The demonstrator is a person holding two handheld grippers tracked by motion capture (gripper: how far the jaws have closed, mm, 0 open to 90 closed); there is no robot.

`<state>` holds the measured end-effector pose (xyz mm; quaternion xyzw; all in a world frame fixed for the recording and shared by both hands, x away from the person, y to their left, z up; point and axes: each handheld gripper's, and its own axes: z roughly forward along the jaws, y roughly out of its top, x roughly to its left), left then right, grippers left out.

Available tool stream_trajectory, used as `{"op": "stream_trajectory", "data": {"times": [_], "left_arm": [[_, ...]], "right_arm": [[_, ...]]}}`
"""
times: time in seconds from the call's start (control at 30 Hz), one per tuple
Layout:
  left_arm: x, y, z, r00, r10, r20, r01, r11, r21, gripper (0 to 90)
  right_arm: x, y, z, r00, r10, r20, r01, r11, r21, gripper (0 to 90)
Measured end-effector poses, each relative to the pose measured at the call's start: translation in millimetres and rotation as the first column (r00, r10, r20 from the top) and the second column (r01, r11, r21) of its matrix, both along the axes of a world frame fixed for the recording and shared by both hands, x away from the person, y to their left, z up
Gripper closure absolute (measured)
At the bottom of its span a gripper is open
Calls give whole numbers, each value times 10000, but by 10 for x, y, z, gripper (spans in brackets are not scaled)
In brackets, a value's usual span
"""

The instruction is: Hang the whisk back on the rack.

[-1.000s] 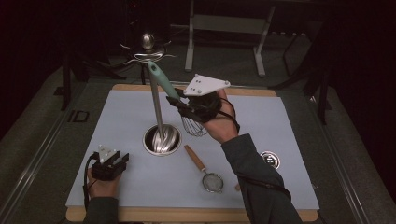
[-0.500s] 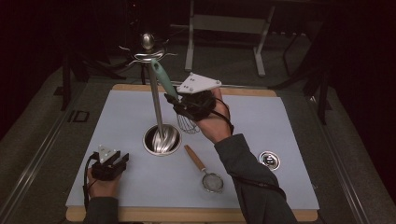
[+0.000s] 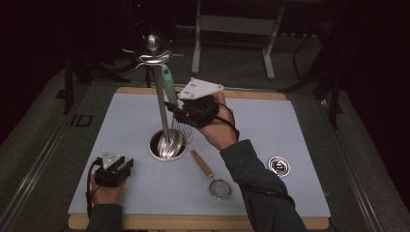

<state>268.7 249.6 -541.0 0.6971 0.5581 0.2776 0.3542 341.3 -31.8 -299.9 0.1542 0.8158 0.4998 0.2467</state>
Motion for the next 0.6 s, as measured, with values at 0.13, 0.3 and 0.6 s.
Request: {"op": "stream_trajectory", "data": {"times": [0.13,0.3,0.6], "left_arm": [[1,0,0,10000,-17,-7,17,10000,12,618],[1,-1,0,10000,-17,-22,17,10000,24,617],[2,-1,0,10000,2,-25,-2,10000,20,613]], "right_arm": [[-27,-22,37,9998,179,-28,-179,9998,58,572],[-26,-88,70,9981,453,-422,-442,9986,276,560],[2,-183,36,9880,1044,-1142,-1022,9944,251,579]]}}
